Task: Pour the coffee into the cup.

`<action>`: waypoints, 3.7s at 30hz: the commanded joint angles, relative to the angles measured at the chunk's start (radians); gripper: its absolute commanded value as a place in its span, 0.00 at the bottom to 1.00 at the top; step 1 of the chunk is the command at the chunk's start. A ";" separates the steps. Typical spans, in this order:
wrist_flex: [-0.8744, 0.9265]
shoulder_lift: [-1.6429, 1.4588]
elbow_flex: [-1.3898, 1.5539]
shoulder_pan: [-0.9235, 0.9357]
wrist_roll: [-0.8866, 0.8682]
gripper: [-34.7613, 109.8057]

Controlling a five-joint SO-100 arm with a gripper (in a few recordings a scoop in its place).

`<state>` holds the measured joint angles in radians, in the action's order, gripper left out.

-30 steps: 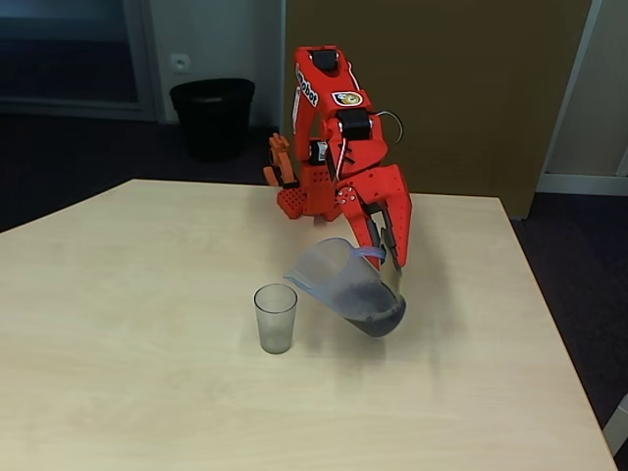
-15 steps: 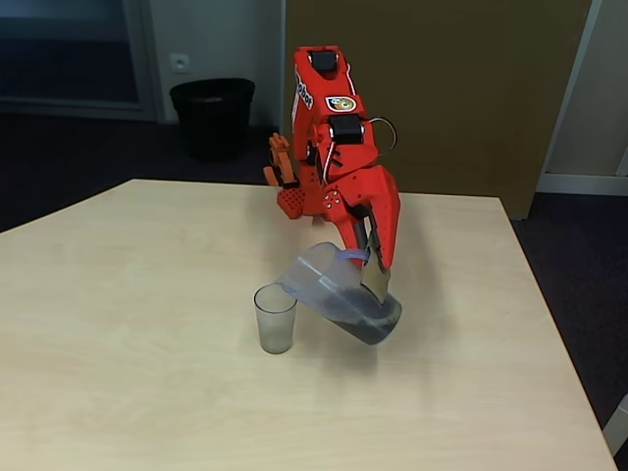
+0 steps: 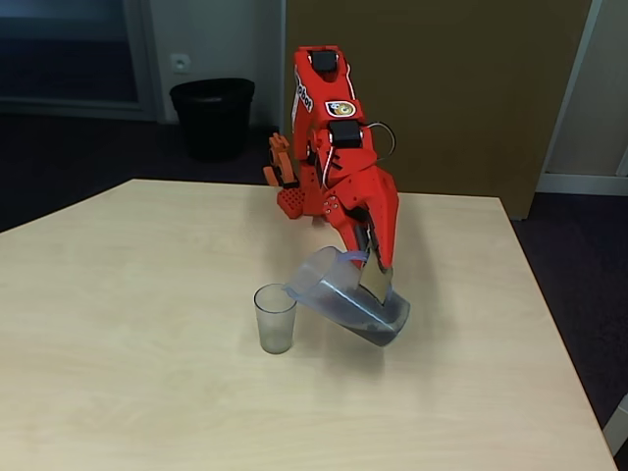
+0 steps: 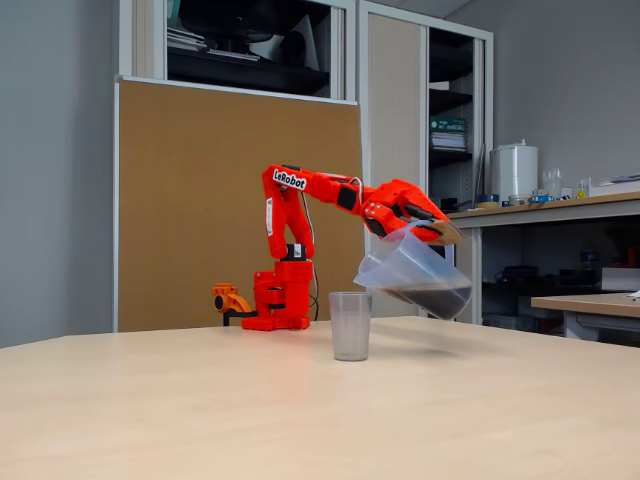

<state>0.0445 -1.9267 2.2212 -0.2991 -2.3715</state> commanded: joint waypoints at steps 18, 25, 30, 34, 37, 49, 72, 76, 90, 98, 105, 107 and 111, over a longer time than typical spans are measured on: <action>-0.040 -0.127 0.029 0.021 -0.083 0.24; -0.040 -0.126 0.015 0.023 -0.094 0.24; -0.048 -0.124 0.006 0.026 -0.124 0.24; -0.066 -0.121 0.008 0.029 -0.160 0.24; -0.084 -0.121 0.009 0.034 -0.190 0.24; -0.153 -0.114 0.006 0.057 -0.287 0.24; -0.239 -0.097 0.026 0.071 -0.334 0.24; -0.250 -0.091 0.026 0.071 -0.341 0.24; -0.281 -0.077 0.025 0.074 -0.373 0.24; -0.296 -0.075 0.035 0.074 -0.383 0.24; -0.310 -0.075 0.044 0.072 -0.388 0.24; -0.313 -0.075 0.048 0.071 -0.391 0.24; -0.316 -0.074 0.049 0.067 -0.396 0.24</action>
<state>-0.2362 -1.9773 2.2718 -0.2194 -2.7458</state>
